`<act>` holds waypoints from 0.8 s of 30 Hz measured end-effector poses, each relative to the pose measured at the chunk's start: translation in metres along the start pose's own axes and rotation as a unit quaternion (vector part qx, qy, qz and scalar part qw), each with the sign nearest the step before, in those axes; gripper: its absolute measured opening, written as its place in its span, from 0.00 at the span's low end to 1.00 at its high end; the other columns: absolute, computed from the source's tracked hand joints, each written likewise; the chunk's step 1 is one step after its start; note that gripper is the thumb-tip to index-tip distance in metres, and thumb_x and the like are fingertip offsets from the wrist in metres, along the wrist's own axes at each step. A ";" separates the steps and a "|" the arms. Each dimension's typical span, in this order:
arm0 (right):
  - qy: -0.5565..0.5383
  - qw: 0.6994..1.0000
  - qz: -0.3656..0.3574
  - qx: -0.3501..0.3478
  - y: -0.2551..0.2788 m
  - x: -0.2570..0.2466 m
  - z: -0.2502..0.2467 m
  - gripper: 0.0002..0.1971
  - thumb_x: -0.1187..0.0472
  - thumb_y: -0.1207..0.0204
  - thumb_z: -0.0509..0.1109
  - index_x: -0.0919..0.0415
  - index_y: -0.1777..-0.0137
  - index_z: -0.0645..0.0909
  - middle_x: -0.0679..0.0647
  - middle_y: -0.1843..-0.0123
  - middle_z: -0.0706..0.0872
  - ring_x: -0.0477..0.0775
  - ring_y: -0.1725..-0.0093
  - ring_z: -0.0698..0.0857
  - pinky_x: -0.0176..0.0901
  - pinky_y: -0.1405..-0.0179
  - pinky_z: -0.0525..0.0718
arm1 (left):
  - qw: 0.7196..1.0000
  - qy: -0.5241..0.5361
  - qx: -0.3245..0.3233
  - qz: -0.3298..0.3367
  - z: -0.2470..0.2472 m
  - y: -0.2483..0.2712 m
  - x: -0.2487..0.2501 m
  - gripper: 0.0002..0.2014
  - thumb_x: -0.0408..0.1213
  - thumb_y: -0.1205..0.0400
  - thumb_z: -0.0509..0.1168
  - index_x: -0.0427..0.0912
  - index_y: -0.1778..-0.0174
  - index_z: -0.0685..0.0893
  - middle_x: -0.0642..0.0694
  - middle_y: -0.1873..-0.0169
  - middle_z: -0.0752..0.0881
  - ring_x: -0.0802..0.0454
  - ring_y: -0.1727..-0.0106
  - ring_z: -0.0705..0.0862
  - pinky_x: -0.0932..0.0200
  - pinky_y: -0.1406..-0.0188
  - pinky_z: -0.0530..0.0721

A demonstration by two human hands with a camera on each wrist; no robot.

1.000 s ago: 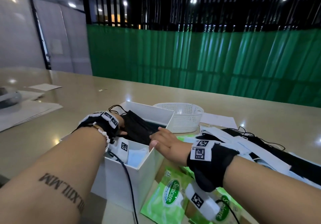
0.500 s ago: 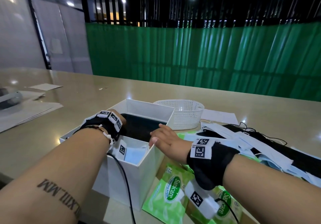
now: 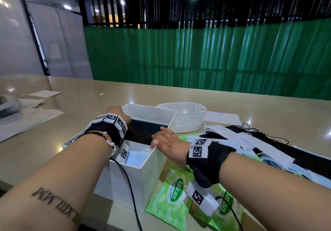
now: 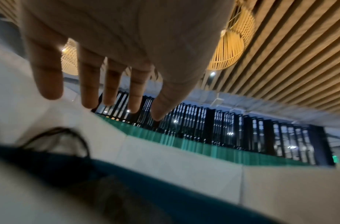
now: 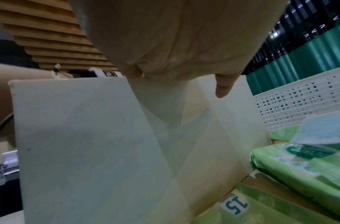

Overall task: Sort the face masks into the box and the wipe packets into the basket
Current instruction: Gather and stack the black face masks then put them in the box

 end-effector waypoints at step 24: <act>0.071 0.927 0.367 0.045 0.196 0.195 -0.112 0.15 0.49 0.18 0.60 0.55 0.38 0.79 0.48 0.46 0.80 0.46 0.48 0.75 0.35 0.57 0.70 | 0.780 0.517 -0.352 -0.003 0.073 0.151 0.211 0.06 0.42 0.18 0.64 0.46 0.50 0.76 0.47 0.53 0.77 0.48 0.45 0.77 0.48 0.46 0.79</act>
Point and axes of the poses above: each hand's wrist, its own y-axis away from the middle knuckle, its own z-axis out of the palm, x = y × z, the point moved 7 cm from there along -y, towards the middle knuckle
